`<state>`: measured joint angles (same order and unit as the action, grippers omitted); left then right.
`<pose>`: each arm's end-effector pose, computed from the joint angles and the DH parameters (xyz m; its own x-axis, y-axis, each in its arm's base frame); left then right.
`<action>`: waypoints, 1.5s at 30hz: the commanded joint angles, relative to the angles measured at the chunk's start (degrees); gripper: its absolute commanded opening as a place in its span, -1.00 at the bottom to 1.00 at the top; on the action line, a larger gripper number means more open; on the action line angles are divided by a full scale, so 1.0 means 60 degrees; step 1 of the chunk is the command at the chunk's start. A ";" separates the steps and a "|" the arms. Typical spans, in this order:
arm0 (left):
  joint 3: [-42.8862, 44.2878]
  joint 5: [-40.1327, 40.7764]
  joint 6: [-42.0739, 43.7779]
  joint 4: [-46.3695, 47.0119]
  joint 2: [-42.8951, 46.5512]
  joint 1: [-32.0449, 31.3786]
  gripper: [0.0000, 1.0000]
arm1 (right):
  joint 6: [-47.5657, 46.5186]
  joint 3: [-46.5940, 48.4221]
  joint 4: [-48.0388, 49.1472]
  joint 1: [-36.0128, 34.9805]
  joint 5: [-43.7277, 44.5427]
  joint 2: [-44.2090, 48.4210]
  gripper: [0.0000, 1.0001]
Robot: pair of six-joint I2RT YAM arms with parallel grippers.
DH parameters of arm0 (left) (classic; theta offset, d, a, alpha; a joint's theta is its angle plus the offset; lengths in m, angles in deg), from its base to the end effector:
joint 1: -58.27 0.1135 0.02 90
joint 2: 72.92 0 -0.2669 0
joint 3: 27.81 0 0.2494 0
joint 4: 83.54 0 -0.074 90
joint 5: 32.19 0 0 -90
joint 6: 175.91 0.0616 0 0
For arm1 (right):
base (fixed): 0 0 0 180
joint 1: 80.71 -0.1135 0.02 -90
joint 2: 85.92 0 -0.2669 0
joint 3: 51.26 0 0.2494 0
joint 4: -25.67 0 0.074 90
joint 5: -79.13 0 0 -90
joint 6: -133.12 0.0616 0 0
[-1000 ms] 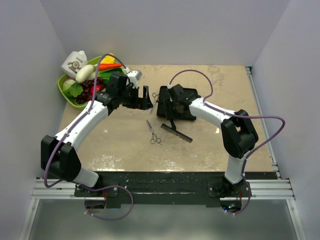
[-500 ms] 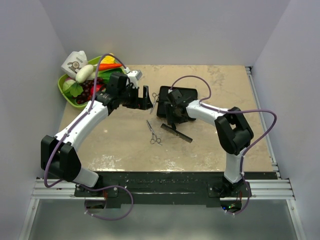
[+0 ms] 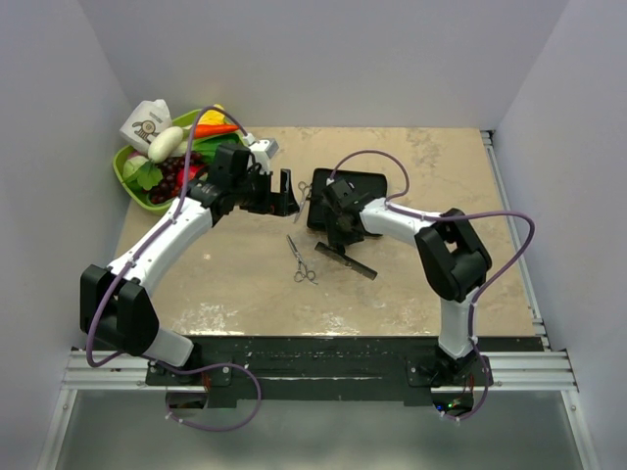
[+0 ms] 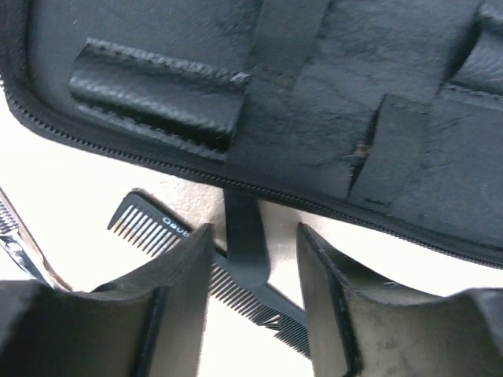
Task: Sort the hair-cutting tools
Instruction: Move the comb to the center of the board.
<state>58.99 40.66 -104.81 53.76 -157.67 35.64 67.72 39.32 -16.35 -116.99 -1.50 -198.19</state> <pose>0.3120 -0.1498 0.3017 -0.7548 -0.0207 -0.6556 0.3484 0.8342 -0.4275 0.3385 0.2361 0.1475 -0.8760 -0.1335 -0.4635 -0.1771 0.9828 0.0517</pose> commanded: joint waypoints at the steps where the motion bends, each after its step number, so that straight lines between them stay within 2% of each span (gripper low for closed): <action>1: -0.0120 0.0016 0.0117 0.0079 0.0253 -0.0036 0.99 | 0.0163 0.0157 0.0054 -0.0195 0.0285 -0.0141 -0.06; 7: -0.0194 0.0001 0.0117 0.0152 0.0297 -0.0022 0.99 | 0.0133 0.0157 -0.0121 -0.0356 0.0548 -0.0214 -0.29; 18: -0.0296 -0.0028 0.0088 0.0211 0.0355 -0.0022 0.99 | 0.0031 -0.0076 -0.0297 -0.0415 0.1017 -0.0068 -0.88; 27: -0.0340 -0.0072 0.0088 0.0240 0.0414 -0.0022 0.99 | 0.0075 -0.0369 -0.1044 -0.0766 0.0959 0.1277 -0.95; 37: -0.0341 -0.0174 0.0044 0.0299 0.0326 -0.0036 0.99 | 0.0909 -0.1394 -0.2493 -0.1761 0.0168 0.3651 -0.96; 45: -0.0384 -0.0262 -0.0015 0.0299 0.0253 -0.0036 0.99 | 0.1627 -0.2682 -0.2729 -0.2612 -0.0388 0.4824 -0.96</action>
<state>57.44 40.21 -104.83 54.02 -157.17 35.64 73.75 26.69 -30.01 -131.15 -1.61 -172.92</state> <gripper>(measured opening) 0.993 0.025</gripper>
